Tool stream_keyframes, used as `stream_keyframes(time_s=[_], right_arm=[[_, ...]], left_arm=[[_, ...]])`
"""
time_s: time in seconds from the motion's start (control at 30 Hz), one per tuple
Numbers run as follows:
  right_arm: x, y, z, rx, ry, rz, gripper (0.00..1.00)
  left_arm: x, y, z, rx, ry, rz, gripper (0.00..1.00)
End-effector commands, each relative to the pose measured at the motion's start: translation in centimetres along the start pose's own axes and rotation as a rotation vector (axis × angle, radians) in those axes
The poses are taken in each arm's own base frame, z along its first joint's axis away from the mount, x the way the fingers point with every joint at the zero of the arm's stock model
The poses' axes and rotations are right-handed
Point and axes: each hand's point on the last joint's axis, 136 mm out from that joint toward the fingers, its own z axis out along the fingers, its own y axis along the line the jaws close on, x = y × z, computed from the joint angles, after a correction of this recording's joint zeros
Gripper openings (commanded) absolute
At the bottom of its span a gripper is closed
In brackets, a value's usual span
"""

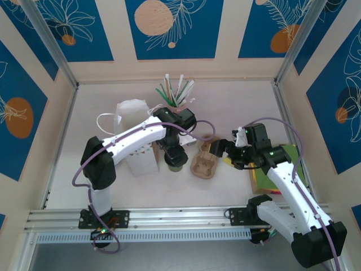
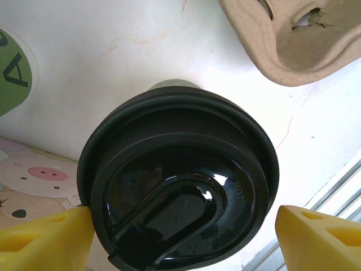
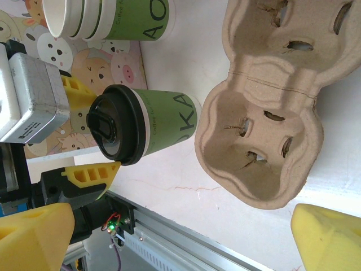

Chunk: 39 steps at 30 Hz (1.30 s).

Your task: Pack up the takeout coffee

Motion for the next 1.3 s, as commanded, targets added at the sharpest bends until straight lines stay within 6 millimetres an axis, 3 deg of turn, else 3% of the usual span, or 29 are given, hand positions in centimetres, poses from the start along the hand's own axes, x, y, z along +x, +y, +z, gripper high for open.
stream_keyframes(time_s=[0.0, 0.17, 0.8, 1.27], right_arm=[[0.2, 0.6, -0.3, -0.014, 0.008, -0.001, 0.99], [0.4, 1.2, -0.1, -0.039, 0.021, -0.020, 0.99], [0.5, 1.0, 0.3, -0.028, 0.031, -0.021, 0.99], [0.6, 0.8, 0.4, -0.022, 0.031, -0.015, 0.99]], left_arm=[[0.5, -0.1, -0.7, 0.010, 0.002, 0.010, 0.82], [0.7, -0.1, -0.3, 0.012, 0.016, 0.012, 0.78], [1.1, 0.1, 0.7, 0.002, 0.045, 0.010, 0.78], [1.0, -0.2, 0.4, -0.002, 0.055, -0.007, 0.69]])
